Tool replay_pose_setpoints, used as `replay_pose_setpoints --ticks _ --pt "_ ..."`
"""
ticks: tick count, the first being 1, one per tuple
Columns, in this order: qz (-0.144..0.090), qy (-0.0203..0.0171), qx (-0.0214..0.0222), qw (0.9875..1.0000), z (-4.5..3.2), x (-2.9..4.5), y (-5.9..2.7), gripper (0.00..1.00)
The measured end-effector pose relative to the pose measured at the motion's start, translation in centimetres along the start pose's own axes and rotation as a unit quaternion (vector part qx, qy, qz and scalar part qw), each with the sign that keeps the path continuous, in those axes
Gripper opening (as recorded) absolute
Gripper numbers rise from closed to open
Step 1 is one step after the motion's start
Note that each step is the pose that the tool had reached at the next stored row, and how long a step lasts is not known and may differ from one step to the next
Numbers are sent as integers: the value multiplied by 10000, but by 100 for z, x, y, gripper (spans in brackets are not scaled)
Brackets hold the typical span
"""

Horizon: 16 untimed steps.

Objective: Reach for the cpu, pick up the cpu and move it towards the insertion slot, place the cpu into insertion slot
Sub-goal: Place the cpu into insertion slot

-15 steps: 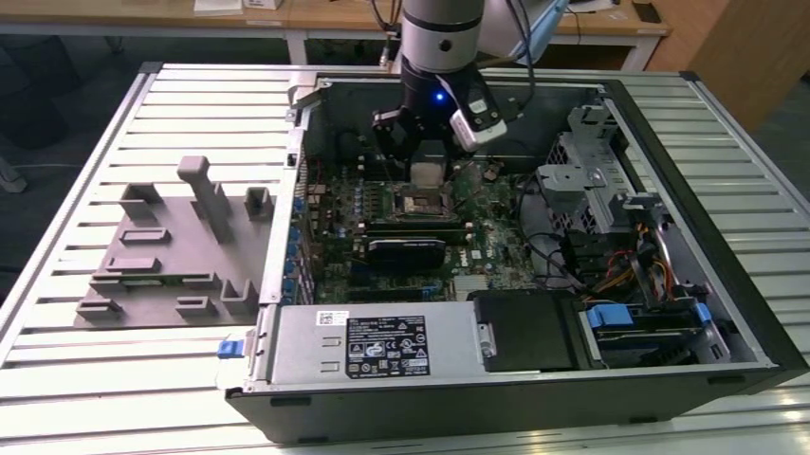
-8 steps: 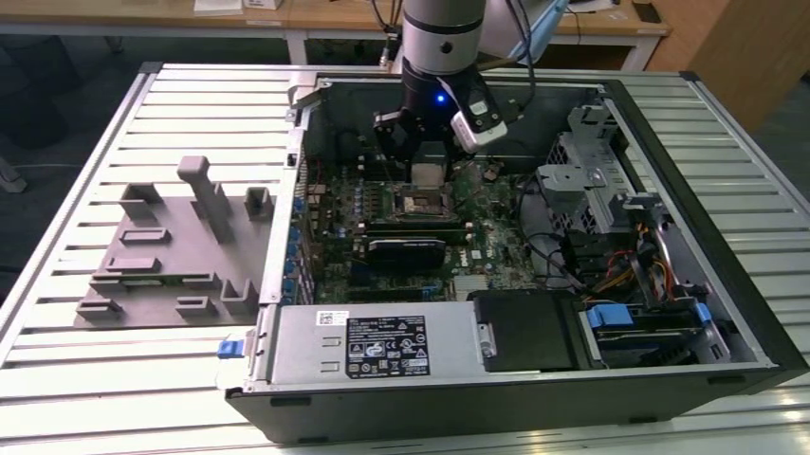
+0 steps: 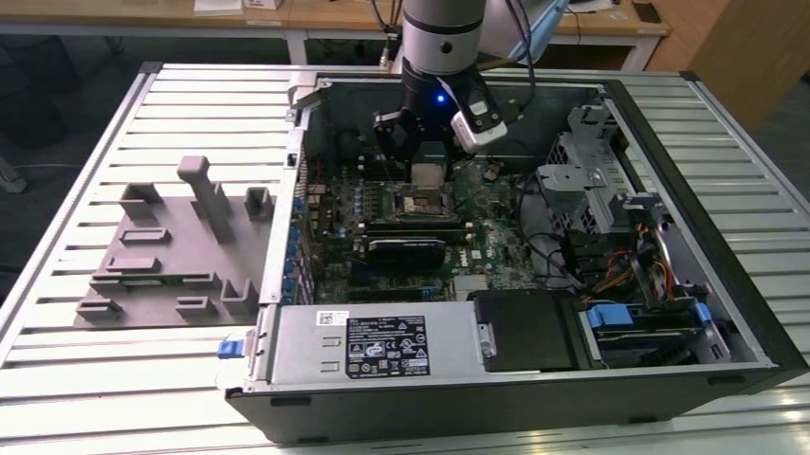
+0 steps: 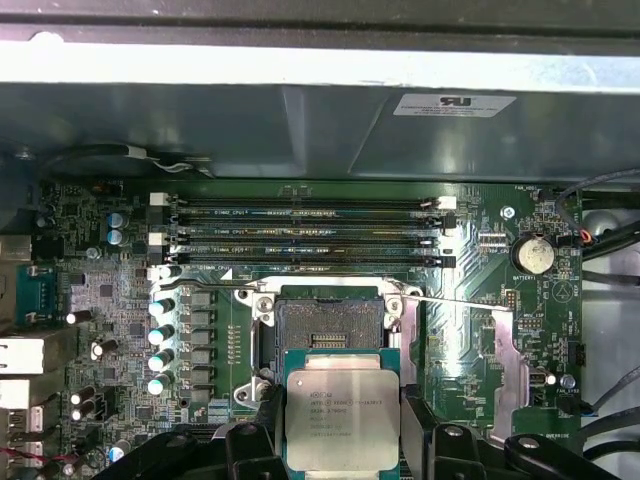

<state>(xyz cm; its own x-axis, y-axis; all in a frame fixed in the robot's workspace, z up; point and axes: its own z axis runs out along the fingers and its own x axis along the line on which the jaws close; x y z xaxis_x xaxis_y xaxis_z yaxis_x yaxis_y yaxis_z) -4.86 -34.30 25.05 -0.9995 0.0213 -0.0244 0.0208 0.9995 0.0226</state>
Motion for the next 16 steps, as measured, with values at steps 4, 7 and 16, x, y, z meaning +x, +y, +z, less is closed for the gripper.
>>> replay_pose_setpoints --ticks 4,7,16 --pt "67 -2 1 10000 0 -1 0 54" --pt "294 -7 6 9996 1 -1 0 54" --pt "1099 -24 27 9939 5 -1 0 54"
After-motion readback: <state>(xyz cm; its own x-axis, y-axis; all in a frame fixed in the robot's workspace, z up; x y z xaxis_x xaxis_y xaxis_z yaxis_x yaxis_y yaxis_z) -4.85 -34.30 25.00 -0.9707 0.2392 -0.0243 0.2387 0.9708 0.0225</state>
